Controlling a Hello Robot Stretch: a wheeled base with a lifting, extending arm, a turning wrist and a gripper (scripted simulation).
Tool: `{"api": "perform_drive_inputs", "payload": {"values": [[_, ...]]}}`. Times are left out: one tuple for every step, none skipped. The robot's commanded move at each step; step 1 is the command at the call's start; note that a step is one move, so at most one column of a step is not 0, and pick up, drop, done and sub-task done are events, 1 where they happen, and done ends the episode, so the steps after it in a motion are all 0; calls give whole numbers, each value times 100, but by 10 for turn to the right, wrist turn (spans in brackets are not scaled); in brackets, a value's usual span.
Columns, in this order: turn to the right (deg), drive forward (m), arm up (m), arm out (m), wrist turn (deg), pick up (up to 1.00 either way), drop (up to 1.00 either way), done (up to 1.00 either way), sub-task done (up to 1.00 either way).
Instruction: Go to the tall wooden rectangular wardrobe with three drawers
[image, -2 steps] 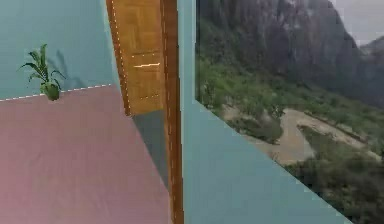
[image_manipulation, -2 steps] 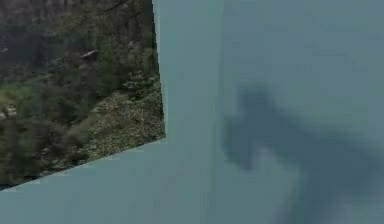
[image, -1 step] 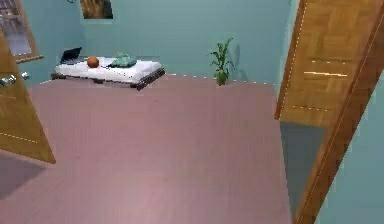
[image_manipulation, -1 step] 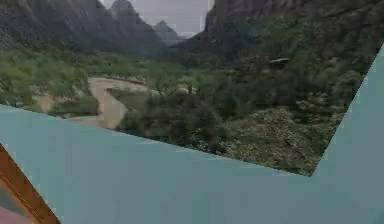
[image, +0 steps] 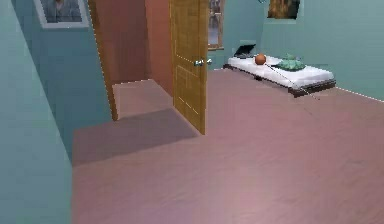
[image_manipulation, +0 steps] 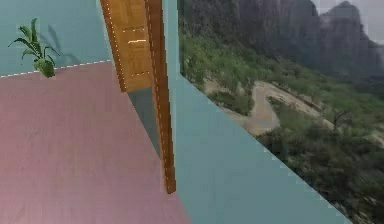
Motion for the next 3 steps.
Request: {"api": "perform_drive_inputs", "payload": {"values": [[-90,0,0,0,0,0,0,0,0],[0,100,0,0,0,0,0,0,0],[-30,0,0,0,0,0,0,0,0]]}}
